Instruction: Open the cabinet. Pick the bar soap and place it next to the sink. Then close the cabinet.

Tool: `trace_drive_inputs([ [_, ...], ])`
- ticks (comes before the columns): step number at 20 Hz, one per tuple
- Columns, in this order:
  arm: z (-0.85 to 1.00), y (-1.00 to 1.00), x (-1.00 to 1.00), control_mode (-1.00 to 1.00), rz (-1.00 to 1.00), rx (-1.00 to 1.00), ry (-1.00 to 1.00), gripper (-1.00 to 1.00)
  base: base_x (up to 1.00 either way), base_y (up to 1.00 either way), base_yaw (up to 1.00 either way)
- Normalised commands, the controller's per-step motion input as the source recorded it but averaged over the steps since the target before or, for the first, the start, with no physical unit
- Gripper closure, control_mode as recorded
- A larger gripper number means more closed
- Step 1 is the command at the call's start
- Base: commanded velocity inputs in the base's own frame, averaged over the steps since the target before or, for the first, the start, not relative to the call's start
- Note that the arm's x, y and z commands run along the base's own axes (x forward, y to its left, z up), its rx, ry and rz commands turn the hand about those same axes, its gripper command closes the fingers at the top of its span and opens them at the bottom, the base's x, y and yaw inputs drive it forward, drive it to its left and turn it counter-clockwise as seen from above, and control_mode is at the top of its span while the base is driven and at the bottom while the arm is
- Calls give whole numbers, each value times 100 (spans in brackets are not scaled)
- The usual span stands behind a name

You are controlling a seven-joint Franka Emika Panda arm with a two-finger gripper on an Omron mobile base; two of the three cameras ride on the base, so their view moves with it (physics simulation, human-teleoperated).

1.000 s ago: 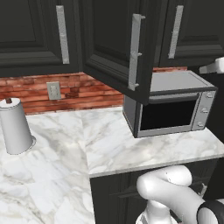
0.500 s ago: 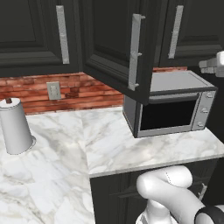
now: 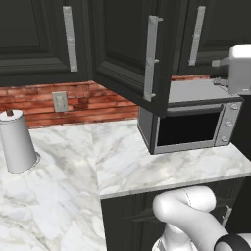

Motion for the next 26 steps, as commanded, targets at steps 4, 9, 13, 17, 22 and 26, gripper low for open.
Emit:
trace_drive_inputs([
  [4,-18,42,29,-100,0,0,41,-100,0,0,0],
  [9,-4,9,30,-100,5,6,27,-100,0,0,0],
  [13,0,-17,19,-100,0,27,4,-100,0,0,0],
  [17,-1,0,14,-100,1,21,6,-100,0,0,0],
  [22,-5,1,28,-100,3,18,2,-100,0,0,0],
  [26,0,4,35,-100,0,18,0,-100,0,0,0],
])
